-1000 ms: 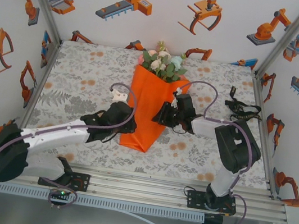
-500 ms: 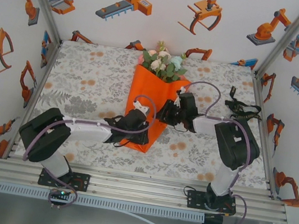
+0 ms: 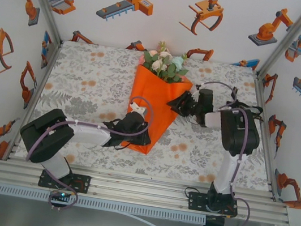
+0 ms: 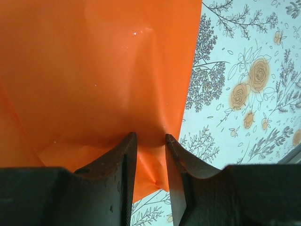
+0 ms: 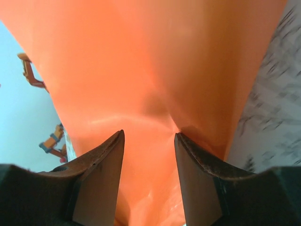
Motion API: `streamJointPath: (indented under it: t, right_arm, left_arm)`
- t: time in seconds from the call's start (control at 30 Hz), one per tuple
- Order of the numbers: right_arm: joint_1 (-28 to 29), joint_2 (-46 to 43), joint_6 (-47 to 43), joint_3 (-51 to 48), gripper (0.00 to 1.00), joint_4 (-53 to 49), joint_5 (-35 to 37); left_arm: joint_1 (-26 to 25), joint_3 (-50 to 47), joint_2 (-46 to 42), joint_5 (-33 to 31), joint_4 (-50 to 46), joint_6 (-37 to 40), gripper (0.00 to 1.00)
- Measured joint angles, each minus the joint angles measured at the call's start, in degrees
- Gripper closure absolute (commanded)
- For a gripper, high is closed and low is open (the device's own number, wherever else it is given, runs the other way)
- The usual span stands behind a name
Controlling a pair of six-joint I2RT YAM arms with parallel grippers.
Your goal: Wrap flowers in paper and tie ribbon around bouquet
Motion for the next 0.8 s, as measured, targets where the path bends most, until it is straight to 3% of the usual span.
streamJointPath:
  t: [0.27,0.53,0.67,0.8]
  right_arm:
    - [-7.9,8.5,4.8,10.1,0.52,2.5,-2.9]
    - [-12.7,14.2,3.1,24.8,0.52,-8.5,-2.0]
    - [-13.7,13.8,-0.2,30.4,0.52,-15.9,-1.2]
    - [-13.9,7.3,-3.8,30.0,0.52,-22.8,-0.7]
  left_arm:
    - [0.0,-0.2,-0.6,-0.2,-0.9,-0.1,0.66]
    - [0.0,-0.2,-1.6,-0.9,-3.0,-0.1,0.66]
    - [0.0,-0.2,-2.9,-1.1,-5.0,-0.1,0.64]
    - [0.0,0.2,-4.9,-1.1,-7.4,0.0,0.61]
